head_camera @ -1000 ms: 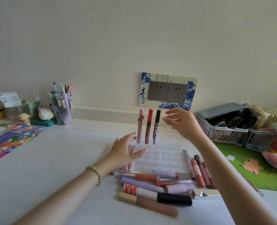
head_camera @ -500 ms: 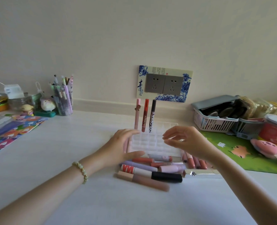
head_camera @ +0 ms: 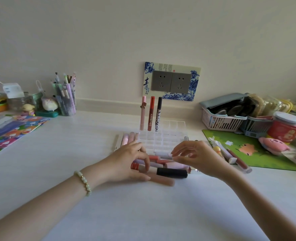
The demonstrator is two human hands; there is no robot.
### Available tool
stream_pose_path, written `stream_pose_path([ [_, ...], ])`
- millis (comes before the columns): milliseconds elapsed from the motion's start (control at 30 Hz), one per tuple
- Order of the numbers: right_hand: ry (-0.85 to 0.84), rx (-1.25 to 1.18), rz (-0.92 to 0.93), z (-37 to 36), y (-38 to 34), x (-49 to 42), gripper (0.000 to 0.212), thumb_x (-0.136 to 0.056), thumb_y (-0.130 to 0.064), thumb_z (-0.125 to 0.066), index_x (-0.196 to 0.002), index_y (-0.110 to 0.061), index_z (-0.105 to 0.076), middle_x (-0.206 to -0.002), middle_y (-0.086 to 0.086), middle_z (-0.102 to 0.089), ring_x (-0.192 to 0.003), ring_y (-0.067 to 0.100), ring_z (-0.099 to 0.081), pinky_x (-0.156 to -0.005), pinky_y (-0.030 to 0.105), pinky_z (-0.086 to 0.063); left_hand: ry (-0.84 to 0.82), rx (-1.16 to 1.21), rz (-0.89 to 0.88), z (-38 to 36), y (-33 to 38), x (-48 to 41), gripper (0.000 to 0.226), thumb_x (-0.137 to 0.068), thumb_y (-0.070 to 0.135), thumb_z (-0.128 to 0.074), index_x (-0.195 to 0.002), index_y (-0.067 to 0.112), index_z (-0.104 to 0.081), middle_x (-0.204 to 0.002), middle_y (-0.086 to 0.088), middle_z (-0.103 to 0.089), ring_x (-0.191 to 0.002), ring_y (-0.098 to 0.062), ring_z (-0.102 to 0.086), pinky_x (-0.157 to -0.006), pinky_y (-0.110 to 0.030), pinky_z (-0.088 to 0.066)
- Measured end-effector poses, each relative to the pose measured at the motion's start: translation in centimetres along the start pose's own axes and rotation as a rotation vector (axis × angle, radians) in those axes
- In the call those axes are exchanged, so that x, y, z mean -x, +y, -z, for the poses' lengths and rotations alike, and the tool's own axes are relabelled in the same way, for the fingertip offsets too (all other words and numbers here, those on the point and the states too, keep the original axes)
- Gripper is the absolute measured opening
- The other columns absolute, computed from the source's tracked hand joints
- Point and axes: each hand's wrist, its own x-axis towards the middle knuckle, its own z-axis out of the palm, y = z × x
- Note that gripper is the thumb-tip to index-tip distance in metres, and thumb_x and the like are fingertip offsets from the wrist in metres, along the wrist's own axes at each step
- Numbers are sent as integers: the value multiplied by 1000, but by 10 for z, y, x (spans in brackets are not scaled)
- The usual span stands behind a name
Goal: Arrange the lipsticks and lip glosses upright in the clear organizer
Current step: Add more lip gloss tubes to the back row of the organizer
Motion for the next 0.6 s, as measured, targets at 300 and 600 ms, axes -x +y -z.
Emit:
stream_pose_path([
  [300, 25, -4, 38, 0, -6, -4, 7, -80, -25, -70, -87, -23, -69, -83, -14, -71, -77, 0, -66, -71, 12, -50, -22, 31, 9, 0, -1, 2, 17, -72, 51, -70, -81, 37, -70, -104, 7, -50, -142, -11, -8, -119, -39, 2],
  [600, 20, -337, -5, -1, -35, -23, 27, -94, -27, -46, -106, -11, -64, -96, 4, -73, -85, 16, -70, -75, 26, -57, 423, 970, 248, 38, 32, -32, 29, -75, 38, -67, -89, 13, -69, -80, 1, -70, -66, -9, -65, -61, -18, -51],
])
